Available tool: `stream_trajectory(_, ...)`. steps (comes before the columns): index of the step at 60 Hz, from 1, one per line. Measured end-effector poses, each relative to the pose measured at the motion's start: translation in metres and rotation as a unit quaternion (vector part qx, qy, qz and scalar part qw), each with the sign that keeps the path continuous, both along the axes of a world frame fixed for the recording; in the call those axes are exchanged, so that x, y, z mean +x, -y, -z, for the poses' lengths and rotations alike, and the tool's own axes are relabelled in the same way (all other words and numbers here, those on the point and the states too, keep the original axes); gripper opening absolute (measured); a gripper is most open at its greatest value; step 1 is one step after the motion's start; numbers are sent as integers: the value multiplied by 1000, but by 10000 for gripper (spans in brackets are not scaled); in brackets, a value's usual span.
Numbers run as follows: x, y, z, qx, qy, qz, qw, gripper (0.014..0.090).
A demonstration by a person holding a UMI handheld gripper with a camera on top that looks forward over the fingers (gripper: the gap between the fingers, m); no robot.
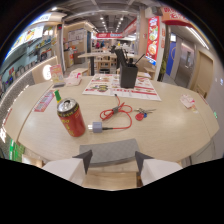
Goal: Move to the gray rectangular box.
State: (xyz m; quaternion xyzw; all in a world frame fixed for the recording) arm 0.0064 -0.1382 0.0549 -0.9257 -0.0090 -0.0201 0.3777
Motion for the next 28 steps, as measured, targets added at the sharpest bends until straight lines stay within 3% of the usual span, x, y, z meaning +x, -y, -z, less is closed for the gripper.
stream_trajectory(28,-1,-22,12,-4,-4,-8,1000,846)
